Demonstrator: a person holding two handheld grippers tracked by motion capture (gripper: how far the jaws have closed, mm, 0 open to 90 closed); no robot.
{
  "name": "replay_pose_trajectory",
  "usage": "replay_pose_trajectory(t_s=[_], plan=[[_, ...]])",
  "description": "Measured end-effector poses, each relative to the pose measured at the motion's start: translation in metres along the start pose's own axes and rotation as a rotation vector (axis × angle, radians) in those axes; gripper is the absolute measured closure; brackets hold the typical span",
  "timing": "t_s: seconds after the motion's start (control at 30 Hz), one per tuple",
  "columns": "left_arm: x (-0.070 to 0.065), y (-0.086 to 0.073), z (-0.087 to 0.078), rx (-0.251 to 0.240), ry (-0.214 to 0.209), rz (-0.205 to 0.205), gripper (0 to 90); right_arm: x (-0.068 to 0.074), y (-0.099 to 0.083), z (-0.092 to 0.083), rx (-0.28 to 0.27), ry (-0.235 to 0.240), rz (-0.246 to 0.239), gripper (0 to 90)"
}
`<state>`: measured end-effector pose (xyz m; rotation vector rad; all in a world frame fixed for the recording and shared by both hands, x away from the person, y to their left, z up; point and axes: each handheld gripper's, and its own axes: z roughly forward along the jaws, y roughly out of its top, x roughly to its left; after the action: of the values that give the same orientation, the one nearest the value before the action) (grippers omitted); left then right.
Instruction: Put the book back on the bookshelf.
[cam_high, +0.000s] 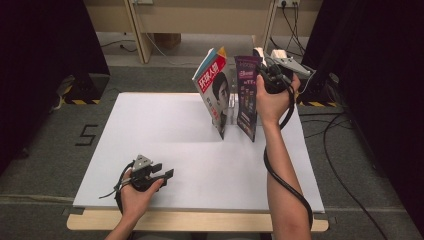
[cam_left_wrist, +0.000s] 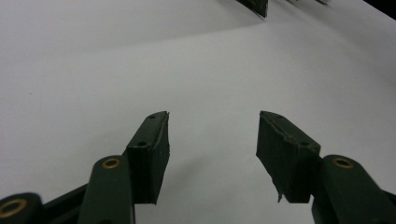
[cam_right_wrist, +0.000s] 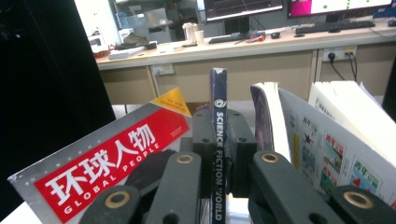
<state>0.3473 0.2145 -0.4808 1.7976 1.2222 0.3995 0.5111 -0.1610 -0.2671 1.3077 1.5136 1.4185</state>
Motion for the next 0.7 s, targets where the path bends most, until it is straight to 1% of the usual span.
replay_pose_trajectory(t_s=[0.17, 0.23, 0.37, 0.47, 0.53, 0.67, 0.7], plan=[[0.001, 0.0, 0.0, -0.004, 0.002, -0.002, 43.2, 0.0, 0.002, 0.004, -0.002, -0.007, 0.001, 84.6], [0.001, 0.0, 0.0, 0.003, -0.001, 0.0, 43.2, 0.0, 0.002, 0.006, -0.006, -0.011, 0.001, 84.6], [0.001, 0.0, 0.001, 0.003, -0.005, 0.003, 43.2, -0.001, 0.001, 0.01, -0.004, -0.018, -0.01, 84.6], [0.001, 0.0, 0.001, -0.006, -0.007, 0.0, 43.0, 0.0, -0.002, 0.013, -0.014, -0.03, -0.007, 84.7], [0.001, 0.0, 0.001, -0.004, -0.004, 0.002, 43.0, -0.001, -0.003, 0.015, -0.019, -0.035, -0.013, 84.7], [0.002, 0.0, 0.002, -0.002, -0.004, -0.001, 43.0, 0.0, -0.003, 0.021, -0.021, -0.042, -0.007, 84.7], [0.002, 0.0, 0.001, 0.0, -0.003, -0.001, 43.0, -0.001, -0.003, 0.023, -0.017, -0.041, -0.012, 84.6]])
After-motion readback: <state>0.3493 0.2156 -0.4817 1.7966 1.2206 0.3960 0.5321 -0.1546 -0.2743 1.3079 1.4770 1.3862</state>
